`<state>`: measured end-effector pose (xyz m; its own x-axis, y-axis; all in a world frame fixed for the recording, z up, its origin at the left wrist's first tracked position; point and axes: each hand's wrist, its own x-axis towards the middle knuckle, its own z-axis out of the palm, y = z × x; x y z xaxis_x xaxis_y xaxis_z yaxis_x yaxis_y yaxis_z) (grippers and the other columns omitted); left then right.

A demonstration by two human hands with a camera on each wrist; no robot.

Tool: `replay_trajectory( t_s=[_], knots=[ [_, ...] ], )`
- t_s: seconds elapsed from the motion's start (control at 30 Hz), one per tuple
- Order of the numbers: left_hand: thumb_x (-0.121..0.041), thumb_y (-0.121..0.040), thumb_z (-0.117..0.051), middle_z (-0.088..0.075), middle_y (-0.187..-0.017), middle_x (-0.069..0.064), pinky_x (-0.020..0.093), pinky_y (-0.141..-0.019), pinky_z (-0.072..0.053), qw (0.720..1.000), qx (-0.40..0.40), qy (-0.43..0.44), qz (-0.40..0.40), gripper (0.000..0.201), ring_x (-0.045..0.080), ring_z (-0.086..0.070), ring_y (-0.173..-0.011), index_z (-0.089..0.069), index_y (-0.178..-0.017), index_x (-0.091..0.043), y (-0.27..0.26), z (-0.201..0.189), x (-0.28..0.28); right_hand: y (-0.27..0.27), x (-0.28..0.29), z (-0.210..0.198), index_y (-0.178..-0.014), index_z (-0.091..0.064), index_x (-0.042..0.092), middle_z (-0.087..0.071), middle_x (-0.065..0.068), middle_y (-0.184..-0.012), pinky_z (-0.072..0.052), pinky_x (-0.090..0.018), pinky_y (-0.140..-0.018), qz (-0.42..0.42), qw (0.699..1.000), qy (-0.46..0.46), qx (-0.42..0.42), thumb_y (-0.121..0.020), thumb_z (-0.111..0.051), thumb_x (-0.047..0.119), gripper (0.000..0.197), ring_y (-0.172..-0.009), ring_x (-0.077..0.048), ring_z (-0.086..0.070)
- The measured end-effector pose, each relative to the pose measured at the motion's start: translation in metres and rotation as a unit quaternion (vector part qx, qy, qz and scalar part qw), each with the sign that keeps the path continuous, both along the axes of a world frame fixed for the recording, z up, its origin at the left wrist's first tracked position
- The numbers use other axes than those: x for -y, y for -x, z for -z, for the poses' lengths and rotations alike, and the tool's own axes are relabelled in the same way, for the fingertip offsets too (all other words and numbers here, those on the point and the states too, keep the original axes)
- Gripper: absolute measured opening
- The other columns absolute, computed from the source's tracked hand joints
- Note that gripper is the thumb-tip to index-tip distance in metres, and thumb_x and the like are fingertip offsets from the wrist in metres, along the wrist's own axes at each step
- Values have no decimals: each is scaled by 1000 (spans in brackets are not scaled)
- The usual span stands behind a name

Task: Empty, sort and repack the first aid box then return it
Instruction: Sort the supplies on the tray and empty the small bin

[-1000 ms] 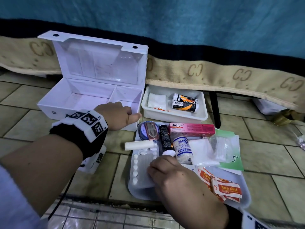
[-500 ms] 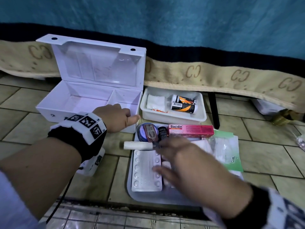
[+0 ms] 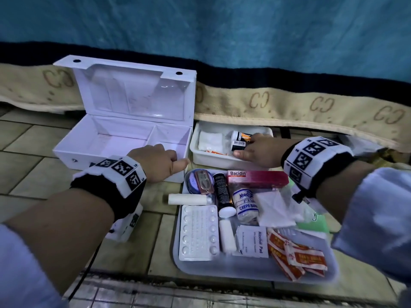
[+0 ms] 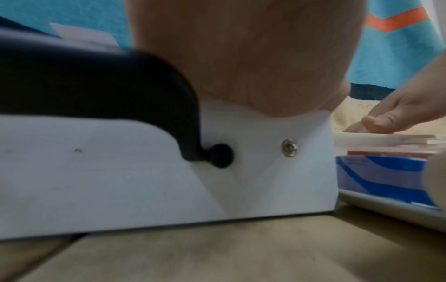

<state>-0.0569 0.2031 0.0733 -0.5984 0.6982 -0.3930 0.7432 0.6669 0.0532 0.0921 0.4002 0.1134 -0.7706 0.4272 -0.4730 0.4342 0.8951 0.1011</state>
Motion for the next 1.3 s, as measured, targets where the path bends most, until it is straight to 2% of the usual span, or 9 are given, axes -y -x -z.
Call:
replay_trajectory(
  t_s=[0.17,0.33,0.47,0.53,0.63,0.83,1.07,1.13,1.3],
  knots=[
    [-69,-87,-18,-49,-114,6,43,-96,-41,1000,1,-5,-2,59,27,-52,-106,-53,-116,-30,0,0,0,9,-4,8,-102,-59,5,-52,-16,-111,-42,-40,-96,7,1000,5,-17,-71,-5,77,94,-100,-30,-52],
    [-68,-88,-18,-49,-115,6,42,-94,-42,1000,-5,-2,1,58,27,-52,-105,-53,-116,-31,0,0,0,7,-14,-4,-78,-58,1,-57,-16,-77,-37,-29,-62,13,991,30,-128,-93,-27,58,67,-73,-27,-53],
    [-69,-87,-18,-51,-113,6,41,-93,-42,1000,-7,-10,4,59,26,-53,-104,-55,-112,-30,0,1,0,-13,-22,-24,-83,-77,11,-66,-12,-85,-50,-35,-79,-5,952,61,-300,-78,-65,51,42,-84,-28,-63],
    [-68,-87,-18,-52,-111,5,41,-92,-43,1000,-7,-11,5,60,26,-54,-103,-56,-111,-29,-1,0,-1,-32,-18,-37,-88,-77,22,-64,5,-76,-50,-22,-74,-19,935,69,-347,-71,-79,29,18,-80,-17,-64],
    [-68,-87,-18,-52,-111,6,41,-93,-43,1000,-7,-9,6,61,26,-54,-103,-56,-112,-28,0,1,-1,-63,-7,-48,-76,-75,32,-64,13,-55,-42,-9,-53,-24,966,106,-236,-68,-78,14,20,-58,-2,-61],
    [-66,-88,-19,-50,-113,7,42,-94,-43,1000,-7,-5,6,59,28,-53,-104,-55,-114,-28,-1,0,-2,-82,12,-19,-81,-72,30,-63,15,-65,-42,-14,-57,-75,991,108,-1,-70,-75,23,14,-60,0,-56],
    [-66,-89,-20,-50,-117,8,40,-93,-42,1000,-8,-3,4,56,28,-52,-107,-54,-115,-29,-1,0,-2,-67,9,-31,-80,-74,23,-68,13,-67,-48,-16,-63,-49,987,142,-57,-74,-73,21,6,-61,1,-60],
    [-65,-89,-20,-50,-117,8,40,-93,-42,1000,-7,-2,2,56,28,-52,-107,-54,-115,-29,-1,0,-2,-52,-3,-38,-82,-73,21,-69,9,-71,-53,-26,-65,-5,980,139,-146,-78,-70,22,4,-68,-12,-65],
    [-66,-89,-20,-50,-118,8,42,-96,-42,1000,-7,2,2,57,28,-52,-108,-52,-118,-30,-1,0,-1,-7,-36,-15,-105,-69,17,-65,-2,-104,-41,-25,-76,-3,985,1,-172,-86,-62,25,22,-91,-20,-56]
  ],
)
